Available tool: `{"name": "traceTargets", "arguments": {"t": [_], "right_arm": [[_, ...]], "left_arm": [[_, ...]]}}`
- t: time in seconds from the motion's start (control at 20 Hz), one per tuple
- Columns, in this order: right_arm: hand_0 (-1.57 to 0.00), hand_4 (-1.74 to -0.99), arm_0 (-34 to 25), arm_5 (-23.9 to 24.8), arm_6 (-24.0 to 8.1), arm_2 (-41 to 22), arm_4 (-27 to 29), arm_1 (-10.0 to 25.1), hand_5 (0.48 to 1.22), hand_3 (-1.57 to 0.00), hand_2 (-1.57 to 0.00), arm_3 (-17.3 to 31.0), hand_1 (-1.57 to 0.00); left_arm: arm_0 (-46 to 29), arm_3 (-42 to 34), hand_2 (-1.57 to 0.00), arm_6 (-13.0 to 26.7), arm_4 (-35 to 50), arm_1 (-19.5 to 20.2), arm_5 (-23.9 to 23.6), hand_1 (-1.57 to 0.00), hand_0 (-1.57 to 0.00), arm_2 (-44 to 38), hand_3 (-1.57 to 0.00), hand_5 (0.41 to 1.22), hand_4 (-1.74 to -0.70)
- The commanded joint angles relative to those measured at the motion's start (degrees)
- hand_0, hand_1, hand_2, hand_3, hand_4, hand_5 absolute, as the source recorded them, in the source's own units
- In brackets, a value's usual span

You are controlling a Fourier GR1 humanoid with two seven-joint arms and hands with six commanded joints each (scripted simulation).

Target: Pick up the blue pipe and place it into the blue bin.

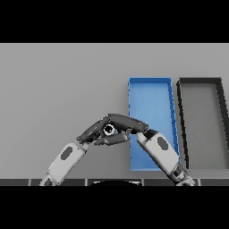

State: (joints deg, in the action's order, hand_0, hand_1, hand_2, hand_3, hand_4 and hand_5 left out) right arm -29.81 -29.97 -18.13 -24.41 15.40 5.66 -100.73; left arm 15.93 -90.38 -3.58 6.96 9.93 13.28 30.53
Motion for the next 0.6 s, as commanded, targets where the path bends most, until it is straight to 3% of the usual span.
{"name": "traceTargets", "arguments": {"t": [0.0,0.1,0.2,0.3,0.4,0.5,0.55], "right_arm": [[-1.54,-1.483,0.5,0.1,-0.2,0.3,1.5,0.0,1.179,-1.53,-1.54,-0.4,-1.54],[-1.55,-1.488,0.7,-0.7,-2.6,0.4,0.8,-1.1,1.194,-1.54,-1.55,0.1,-1.55],[-1.56,-1.491,1.4,-1.7,-2.9,1.0,0.4,-1.4,1.204,-1.55,-1.56,-1.4,-1.56],[-1.56,-1.493,1.1,-2.5,-4.2,1.5,0.9,-2.7,1.21,-1.56,-1.56,-1.9,-1.56],[-1.57,-1.495,0.9,-3.2,-3.2,2.0,-0.8,-4.1,1.214,-1.56,-1.57,-0.8,-1.57],[-1.57,-1.496,1.9,-3.8,-0.9,1.9,-2.2,-4.3,1.216,-1.57,-1.57,-1.6,-1.57],[-1.57,-1.496,1.9,-3.9,-1.4,1.9,-2.6,-4.4,1.217,-1.57,-1.57,-1.9,-1.57]], "left_arm": [[0.5,-0.1,-0.98,-0.9,-1.8,1.1,-0.1,-1.08,-1.16,0.7,-1.07,1.221,-1.54],[1.5,1.2,-0.62,-2.2,-5.5,2.7,1.4,-0.69,-0.74,2.1,-0.68,1.221,-1.31],[1.8,0.6,-0.4,-3.3,-7.3,4.0,2.7,-0.44,-0.47,2.3,-0.44,1.187,-1.14],[2.0,1.4,-0.26,-3.4,-8.6,3.9,2.3,-0.28,-0.3,2.4,-0.28,1.02,-1.04],[1.9,1.7,-0.16,-0.5,-9.3,3.9,1.4,-0.18,-0.19,2.6,-0.18,0.849,-0.97],[1.9,1.9,-0.1,-0.3,-9.5,4.7,1.5,-0.12,-0.12,2.4,-0.11,0.735,-0.91],[1.6,2.0,-0.08,-0.6,-9.5,4.8,1.5,-0.09,-0.1,2.5,-0.09,0.697,-0.9]]}}
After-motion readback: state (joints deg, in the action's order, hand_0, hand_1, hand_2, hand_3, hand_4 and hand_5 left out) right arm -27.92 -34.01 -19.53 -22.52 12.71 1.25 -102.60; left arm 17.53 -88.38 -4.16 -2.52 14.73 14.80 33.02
